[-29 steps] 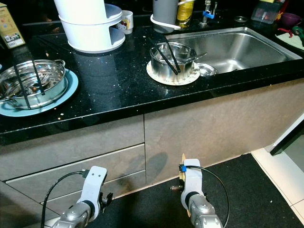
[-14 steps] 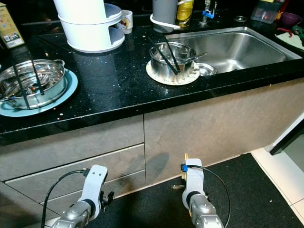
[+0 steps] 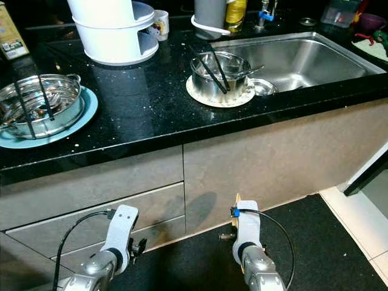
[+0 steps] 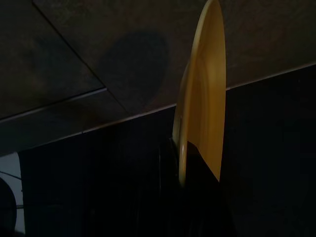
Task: Kitchen organization
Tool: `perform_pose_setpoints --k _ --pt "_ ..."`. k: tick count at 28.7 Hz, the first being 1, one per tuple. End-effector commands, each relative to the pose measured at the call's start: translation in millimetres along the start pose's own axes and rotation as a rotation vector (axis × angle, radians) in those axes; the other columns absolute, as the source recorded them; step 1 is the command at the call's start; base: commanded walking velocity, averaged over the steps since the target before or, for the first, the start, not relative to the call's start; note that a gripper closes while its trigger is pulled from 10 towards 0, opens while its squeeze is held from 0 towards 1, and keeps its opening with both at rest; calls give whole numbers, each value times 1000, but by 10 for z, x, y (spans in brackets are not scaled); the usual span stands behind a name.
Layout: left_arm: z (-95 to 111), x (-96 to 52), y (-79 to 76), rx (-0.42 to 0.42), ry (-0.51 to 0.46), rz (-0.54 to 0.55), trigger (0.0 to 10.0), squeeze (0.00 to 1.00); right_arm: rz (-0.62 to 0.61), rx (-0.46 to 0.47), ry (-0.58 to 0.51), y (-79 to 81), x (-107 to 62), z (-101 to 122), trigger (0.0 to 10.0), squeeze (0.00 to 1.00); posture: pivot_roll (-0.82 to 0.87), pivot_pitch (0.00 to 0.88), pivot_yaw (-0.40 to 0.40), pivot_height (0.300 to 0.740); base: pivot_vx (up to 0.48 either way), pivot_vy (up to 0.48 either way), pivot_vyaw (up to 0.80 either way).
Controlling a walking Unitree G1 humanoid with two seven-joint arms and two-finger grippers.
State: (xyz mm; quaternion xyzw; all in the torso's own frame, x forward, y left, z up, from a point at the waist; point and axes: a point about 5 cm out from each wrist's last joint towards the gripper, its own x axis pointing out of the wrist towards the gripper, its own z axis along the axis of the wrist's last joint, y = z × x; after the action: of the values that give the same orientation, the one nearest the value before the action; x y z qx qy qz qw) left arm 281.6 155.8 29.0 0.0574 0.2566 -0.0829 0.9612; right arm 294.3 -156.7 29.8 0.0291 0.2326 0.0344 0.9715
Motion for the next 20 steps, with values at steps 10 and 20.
perform_pose_setpoints --k 10,20 --pt "39 -8 42 -25 -11 7 10000 0 -7 10 20 -26 -16 -41 10000 0 -81 281 -35 740 0 0 0" --pt "40 -11 49 -24 -8 -3 10000 0 -7 12 20 -22 -14 -40 10000 0 -82 286 -28 740 0 0 0"
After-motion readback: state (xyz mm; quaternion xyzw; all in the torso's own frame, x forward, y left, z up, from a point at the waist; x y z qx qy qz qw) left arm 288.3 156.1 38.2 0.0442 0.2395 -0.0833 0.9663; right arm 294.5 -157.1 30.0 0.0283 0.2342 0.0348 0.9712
